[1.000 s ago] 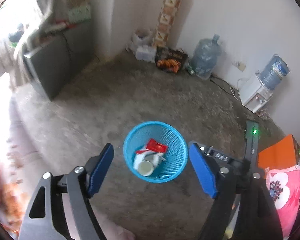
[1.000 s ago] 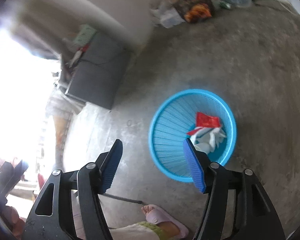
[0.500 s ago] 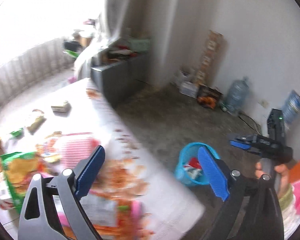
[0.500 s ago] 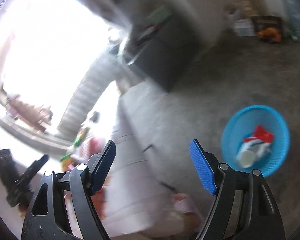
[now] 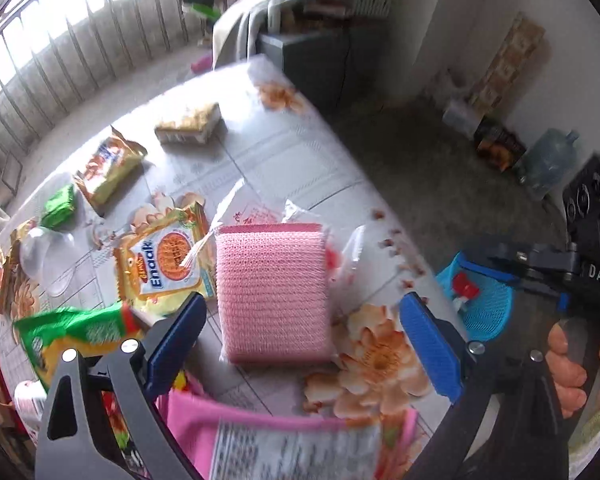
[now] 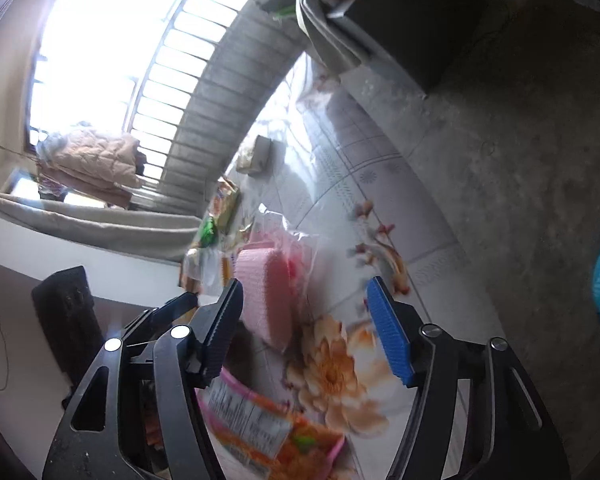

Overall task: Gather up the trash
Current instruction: 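Grasp the pink scrubbing pad with the left gripper while the right gripper grasps its clear bag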

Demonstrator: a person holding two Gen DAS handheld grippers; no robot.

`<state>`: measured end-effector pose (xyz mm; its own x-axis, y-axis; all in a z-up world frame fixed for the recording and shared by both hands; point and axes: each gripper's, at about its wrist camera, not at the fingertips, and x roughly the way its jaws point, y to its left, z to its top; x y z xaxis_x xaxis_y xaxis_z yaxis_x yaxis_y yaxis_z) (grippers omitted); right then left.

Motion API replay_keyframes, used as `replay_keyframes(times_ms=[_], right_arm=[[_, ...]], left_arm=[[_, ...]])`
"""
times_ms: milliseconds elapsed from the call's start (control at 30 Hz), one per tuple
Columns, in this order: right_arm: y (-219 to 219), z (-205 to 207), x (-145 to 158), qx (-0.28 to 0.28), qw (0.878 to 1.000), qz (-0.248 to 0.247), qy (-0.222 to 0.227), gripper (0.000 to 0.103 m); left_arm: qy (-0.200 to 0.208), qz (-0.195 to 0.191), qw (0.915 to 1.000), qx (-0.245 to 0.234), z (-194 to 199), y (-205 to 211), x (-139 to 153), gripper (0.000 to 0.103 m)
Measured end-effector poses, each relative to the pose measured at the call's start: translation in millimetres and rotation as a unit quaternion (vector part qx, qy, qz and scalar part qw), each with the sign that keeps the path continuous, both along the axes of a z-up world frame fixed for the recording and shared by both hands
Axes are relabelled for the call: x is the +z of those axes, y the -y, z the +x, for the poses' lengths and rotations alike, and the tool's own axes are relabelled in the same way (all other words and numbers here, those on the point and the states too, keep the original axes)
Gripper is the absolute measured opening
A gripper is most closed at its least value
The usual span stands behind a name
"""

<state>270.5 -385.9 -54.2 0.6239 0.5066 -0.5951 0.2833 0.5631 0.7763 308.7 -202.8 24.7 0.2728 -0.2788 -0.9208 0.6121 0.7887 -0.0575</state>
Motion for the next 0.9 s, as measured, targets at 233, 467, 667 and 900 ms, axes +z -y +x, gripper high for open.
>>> replay_keyframes(times_ms=[233, 467, 667, 900], right_arm=[[-5.0, 42.9, -18.4, 0.017, 0.999, 0.003, -0.043, 0.044], [-13.5, 64.7, -22.3, 0.047, 0.997, 0.012, -0.058, 0.029], [-23.0, 68.4, -29.1, 0.071, 0.995, 0.006, -0.072, 0.010], [-9.1, 57.2, -26.5, 0.051, 0.997, 0.000, -0.052, 0.001]], left_arm=[[-0.043, 0.042, 0.9981, 0.009, 27.7, 15.1, -34.0, 0.095], [-0.044, 0.068, 0.9967, 0.007, 33.7, 18.1, -43.0, 0.095], [-0.046, 0.079, 0.9958, -0.001, 31.4, 21.9, -45.6, 0.095], [-0.039, 0.094, 0.9948, -0.005, 31.0, 31.6, -48.3, 0.085]])
